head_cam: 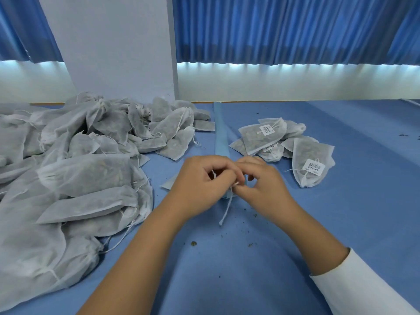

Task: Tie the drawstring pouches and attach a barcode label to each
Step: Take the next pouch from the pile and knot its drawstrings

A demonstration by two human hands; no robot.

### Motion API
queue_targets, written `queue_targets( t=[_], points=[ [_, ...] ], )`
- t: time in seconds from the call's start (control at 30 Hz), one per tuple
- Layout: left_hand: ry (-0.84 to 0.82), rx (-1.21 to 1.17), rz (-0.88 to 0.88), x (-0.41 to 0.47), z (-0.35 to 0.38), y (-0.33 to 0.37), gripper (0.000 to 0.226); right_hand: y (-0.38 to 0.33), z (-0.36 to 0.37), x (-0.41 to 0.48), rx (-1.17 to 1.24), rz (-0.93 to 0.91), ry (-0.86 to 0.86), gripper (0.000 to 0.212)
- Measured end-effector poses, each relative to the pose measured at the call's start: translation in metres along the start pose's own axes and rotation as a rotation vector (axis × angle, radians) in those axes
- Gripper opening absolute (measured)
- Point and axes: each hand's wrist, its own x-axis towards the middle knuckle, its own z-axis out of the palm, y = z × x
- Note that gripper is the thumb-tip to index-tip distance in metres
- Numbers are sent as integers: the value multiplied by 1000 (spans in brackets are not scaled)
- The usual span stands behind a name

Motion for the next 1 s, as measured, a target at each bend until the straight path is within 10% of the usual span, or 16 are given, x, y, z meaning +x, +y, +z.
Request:
queue_targets(
  t=[0.13, 0.33, 1.0],
  points=[
    [130, -123, 18, 1, -1, 1, 37, -1, 0, 1, 18, 15, 18, 12],
    [119, -32, -158, 6, -9, -9, 29, -8, -1, 1, 41, 124, -19, 51],
    [-108, -27, -228, 4, -27, -5, 28, -8, -12, 3, 1032, 242, -84, 39]
  ],
)
